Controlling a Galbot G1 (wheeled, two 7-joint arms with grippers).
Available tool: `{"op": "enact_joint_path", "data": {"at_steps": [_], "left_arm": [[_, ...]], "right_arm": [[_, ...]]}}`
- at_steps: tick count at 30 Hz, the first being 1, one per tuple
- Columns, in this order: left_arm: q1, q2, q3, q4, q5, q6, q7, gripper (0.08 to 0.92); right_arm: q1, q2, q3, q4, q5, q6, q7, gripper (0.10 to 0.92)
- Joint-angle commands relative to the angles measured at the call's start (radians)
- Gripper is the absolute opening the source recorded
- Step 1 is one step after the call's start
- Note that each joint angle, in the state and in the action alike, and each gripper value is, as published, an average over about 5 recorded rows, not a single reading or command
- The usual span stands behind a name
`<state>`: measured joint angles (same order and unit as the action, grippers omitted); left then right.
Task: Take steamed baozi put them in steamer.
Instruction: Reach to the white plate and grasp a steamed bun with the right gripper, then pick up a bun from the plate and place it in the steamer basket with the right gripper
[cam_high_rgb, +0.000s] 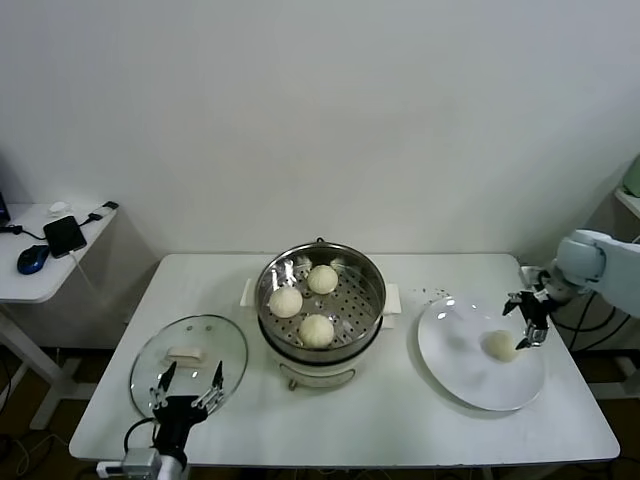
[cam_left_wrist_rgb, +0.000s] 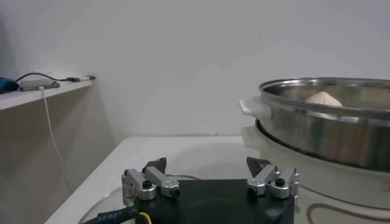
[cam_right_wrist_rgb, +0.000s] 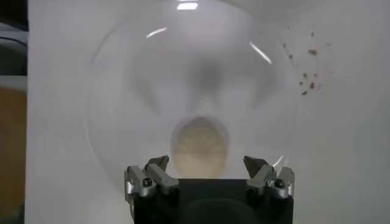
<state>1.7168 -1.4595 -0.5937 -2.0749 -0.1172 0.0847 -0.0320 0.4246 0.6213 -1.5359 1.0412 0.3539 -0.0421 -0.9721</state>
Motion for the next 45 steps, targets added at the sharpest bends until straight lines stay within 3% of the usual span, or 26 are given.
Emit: {"op": "enact_joint_path", "data": {"at_steps": [1, 13, 22, 28, 34, 40, 45], "left_arm": [[0.003, -0.003, 0.000, 0.001, 0.002, 0.000, 0.000, 0.823], [0.006, -0.006, 0.006, -0.003, 0.005, -0.002, -0.002, 0.823], [0.013, -0.003, 0.007, -0.015, 0.006, -0.003, -0.003, 0.823], [0.018, 0.001, 0.009, -0.035, 0.005, -0.001, -0.002, 0.823], [0.012, 0.007, 0.021, -0.055, 0.008, 0.011, 0.001, 0.823], [-0.004, 0.012, 0.025, -0.058, 0.012, 0.024, 0.003, 0.823], [-0.017, 0.015, 0.025, -0.052, 0.002, 0.025, 0.003, 0.823]], "right_arm": [[-0.193, 0.033, 0.150, -0.094, -0.062, -0.035, 0.010, 0.823], [-0.198, 0.051, 0.167, -0.095, -0.116, -0.034, 0.046, 0.818], [-0.058, 0.011, 0.079, 0.024, -0.049, -0.062, 0.039, 0.652], [0.369, 0.012, -0.236, 0.202, 0.156, -0.100, 0.025, 0.629], [0.803, 0.168, -0.433, 0.431, 0.540, -0.200, 0.039, 0.628], [0.870, 0.338, -0.368, 0.589, 0.769, -0.301, 0.130, 0.628], [0.716, 0.440, -0.309, 0.603, 0.794, -0.372, 0.240, 0.628]]}}
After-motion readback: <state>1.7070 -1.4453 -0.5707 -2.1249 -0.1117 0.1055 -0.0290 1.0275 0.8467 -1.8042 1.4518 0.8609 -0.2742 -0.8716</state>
